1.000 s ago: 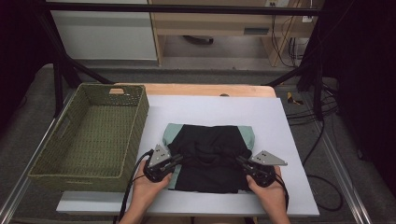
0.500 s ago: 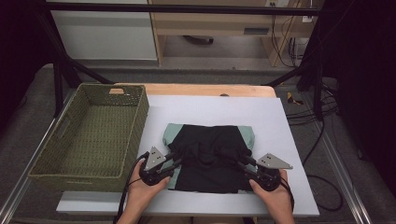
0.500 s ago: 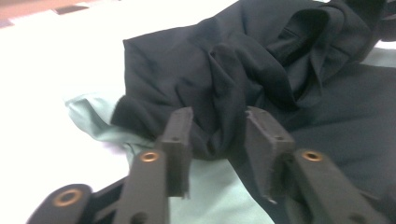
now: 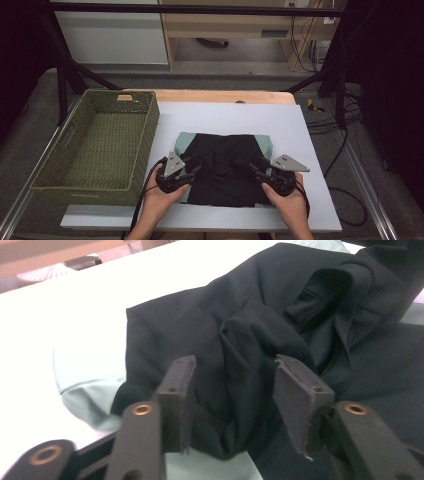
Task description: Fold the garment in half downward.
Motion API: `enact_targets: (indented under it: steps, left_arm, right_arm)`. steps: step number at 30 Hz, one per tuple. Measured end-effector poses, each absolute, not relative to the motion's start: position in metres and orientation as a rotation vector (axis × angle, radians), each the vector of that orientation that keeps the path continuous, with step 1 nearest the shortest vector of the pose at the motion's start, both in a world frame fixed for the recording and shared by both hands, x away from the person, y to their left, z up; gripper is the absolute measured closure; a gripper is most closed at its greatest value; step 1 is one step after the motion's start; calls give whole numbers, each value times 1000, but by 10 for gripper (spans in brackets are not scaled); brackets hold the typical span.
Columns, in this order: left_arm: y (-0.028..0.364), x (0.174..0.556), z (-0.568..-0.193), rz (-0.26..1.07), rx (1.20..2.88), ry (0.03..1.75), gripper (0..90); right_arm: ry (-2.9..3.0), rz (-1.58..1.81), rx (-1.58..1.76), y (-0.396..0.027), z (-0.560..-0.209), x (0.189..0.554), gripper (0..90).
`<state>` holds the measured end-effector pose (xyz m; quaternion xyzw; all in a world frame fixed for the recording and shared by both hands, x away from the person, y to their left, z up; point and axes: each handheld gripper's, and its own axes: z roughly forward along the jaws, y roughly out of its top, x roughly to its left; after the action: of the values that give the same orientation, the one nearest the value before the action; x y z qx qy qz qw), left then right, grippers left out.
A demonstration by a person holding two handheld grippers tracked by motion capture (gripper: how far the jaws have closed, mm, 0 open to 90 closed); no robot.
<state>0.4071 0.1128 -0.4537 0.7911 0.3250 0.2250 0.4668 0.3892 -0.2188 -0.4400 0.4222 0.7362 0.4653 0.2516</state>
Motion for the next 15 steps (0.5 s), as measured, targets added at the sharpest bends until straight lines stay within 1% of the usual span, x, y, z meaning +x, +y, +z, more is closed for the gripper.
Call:
enact_targets:
  steps: [3, 4, 5, 6, 9, 12, 15]
  left_arm:
    - [111, 408, -454, 550, 1944, 788, 584]
    - [109, 408, -455, 546, 1951, 779, 622]
    - [108, 408, -456, 565, 1962, 770, 678]
    - [108, 408, -456, 575, 1970, 767, 715]
    - [110, 405, -457, 543, 1978, 773, 822]
    - [113, 400, -459, 528, 1989, 776, 875]
    - [118, 396, -461, 519, 1998, 786, 881]
  right_arm:
    - [2008, 1267, 1144, -218, -440, 387, 689]
    - [2010, 1264, 1142, -218, -440, 386, 733]
    - [2015, 1256, 1137, -219, -441, 386, 754]
    - [2019, 1253, 1135, -220, -441, 385, 787]
    - [2038, 1251, 1134, -223, -443, 380, 869]
    - [2054, 1244, 1142, -227, -447, 376, 889]
    - [2065, 1230, 1143, -232, -450, 371, 893]
